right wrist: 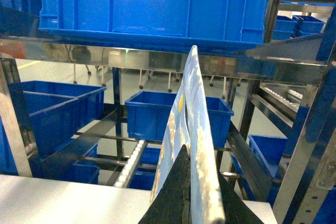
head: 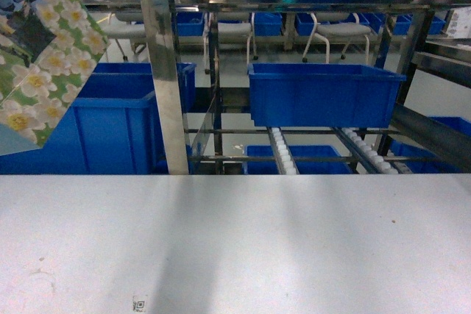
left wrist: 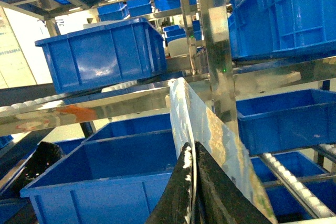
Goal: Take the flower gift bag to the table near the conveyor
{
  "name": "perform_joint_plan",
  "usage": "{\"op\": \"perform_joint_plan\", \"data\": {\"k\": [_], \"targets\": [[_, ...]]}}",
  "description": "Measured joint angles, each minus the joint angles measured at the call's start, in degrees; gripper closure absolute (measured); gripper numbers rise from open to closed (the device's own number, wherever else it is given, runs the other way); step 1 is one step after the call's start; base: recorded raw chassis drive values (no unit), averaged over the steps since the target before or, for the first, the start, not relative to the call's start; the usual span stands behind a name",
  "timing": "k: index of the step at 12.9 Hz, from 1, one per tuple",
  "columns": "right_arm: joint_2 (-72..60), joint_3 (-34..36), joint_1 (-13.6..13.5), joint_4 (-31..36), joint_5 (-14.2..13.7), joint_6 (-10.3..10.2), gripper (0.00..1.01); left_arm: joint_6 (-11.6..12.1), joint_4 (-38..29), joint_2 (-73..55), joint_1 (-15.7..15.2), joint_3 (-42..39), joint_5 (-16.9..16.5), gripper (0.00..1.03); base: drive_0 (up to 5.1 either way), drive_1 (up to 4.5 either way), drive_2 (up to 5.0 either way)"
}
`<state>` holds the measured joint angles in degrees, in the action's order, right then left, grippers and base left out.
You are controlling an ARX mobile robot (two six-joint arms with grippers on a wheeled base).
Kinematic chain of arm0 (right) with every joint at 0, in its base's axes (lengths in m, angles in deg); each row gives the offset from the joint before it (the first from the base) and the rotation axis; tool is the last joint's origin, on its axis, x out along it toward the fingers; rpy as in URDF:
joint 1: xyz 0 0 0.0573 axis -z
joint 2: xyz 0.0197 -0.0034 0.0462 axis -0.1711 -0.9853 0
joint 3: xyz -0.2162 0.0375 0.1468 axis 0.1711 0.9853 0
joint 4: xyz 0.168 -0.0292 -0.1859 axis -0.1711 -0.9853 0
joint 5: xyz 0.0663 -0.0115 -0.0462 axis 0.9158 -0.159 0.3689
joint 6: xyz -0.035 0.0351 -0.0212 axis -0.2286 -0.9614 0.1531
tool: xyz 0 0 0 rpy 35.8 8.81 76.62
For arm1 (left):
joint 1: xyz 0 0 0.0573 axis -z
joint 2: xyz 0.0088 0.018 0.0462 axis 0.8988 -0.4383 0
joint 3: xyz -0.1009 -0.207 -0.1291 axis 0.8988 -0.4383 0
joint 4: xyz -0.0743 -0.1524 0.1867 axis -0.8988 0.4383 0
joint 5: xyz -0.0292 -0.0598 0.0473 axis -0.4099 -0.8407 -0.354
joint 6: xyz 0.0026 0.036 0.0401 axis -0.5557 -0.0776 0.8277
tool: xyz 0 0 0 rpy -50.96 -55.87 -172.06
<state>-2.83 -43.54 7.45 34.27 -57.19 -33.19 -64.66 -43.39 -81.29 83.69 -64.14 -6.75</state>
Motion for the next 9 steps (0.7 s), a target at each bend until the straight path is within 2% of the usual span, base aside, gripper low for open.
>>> {"op": "perform_joint_plan", "data": {"k": [1,3,7,8,9], "targets": [[0.00,0.00,0.00,0.04,0.02,-0.02,0.99,0.00,0.04,0.00,0.00,0.00,0.07,1.01,0.0,0.00,0.0],[-3.34,0.85,-0.61,6.34,0.94,0.04,0.99,0.02,0.02,-0.02,-0.11,0.00,0.39,1.01,0.0,0.00,0.0],[-17.09,4.28,-8.63,19.98,-1.01,1.49,0.99,0.02,0.02,-0.02,-0.02,0.00,0.20,1.01,0.0,0.00,0.0],[-22.27,5.07,-10.25,24.09,-2.56,2.29,0.99,0.00,0.02,-0.02,-0.02,0.00,0.17,1.01,0.0,0.00,0.0],[-28.35,6.71,-10.60,28.09,-3.21,2.91,0.99,0.00,0.04,-0.02,0.00,0.00,0.15,1.01,0.0,0.00,0.0]]}}
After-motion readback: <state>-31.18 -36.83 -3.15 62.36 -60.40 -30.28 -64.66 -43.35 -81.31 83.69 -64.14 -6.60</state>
